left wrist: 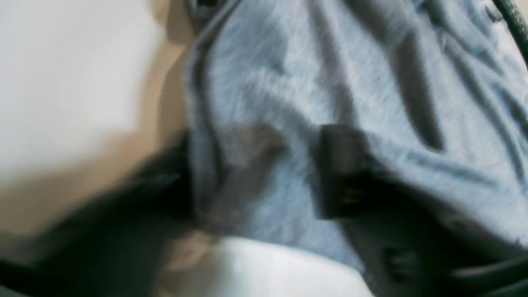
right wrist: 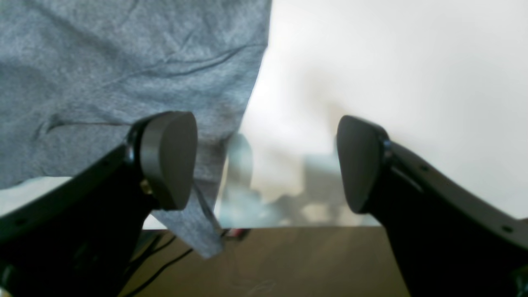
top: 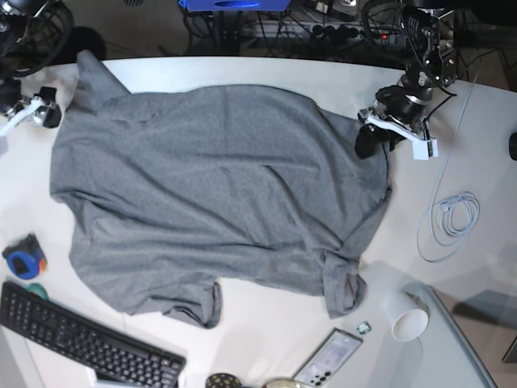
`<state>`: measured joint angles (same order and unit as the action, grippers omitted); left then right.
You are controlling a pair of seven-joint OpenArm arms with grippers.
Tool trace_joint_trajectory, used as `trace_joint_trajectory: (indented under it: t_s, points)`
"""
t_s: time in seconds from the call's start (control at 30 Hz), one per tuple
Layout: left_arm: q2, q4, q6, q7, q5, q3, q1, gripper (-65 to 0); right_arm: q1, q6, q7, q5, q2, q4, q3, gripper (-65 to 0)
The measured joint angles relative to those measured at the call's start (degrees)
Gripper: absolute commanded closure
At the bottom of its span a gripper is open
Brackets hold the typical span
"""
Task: Layout the t-shirt on the table in an organized manner, then fold the t-shirt properly
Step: 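Grasp the shirt's collar-side corners with both grippers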
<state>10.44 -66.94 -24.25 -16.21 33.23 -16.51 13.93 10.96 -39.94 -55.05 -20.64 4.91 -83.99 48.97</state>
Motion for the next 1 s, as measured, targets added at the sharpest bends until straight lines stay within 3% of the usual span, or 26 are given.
trace_joint_trajectory:
  t_s: [0.1, 0.13, 0.5, 0.9, 1.0]
  points:
    - [0.0, 0.2, 0.2, -0.9, -0.2, -0.2, 0.4, -0.7, -0.1, 0.0, -0.3, 0.1, -0.2, 5.6, 0.0, -50.3]
    - [0.0, 0.2, 0.2, -0.9, -0.1, -0.2, 0.5, 0.0, -0.1, 0.0, -0.5, 0.0, -0.2, 6.8, 0.0, -50.3]
    - [1.4, -0.1, 0.0, -1.8, -0.2, 0.1, 0.7, 0.0, -0.7, 0.2, 4.8, -3.9, 0.8, 11.4, -0.3, -50.3]
    - [1.7, -0.1, 0.2, -1.8, -0.2, 0.1, 0.7, 0.0, -0.7, 0.0, 1.4, -4.7, 0.4, 10.9, -0.3, -50.1]
    - [1.7, -0.1, 0.2, -1.8, -0.2, 0.1, 0.7, 0.0, -0.5, 0.0, 1.3, -4.6, 1.0, 10.7, -3.5, -50.1]
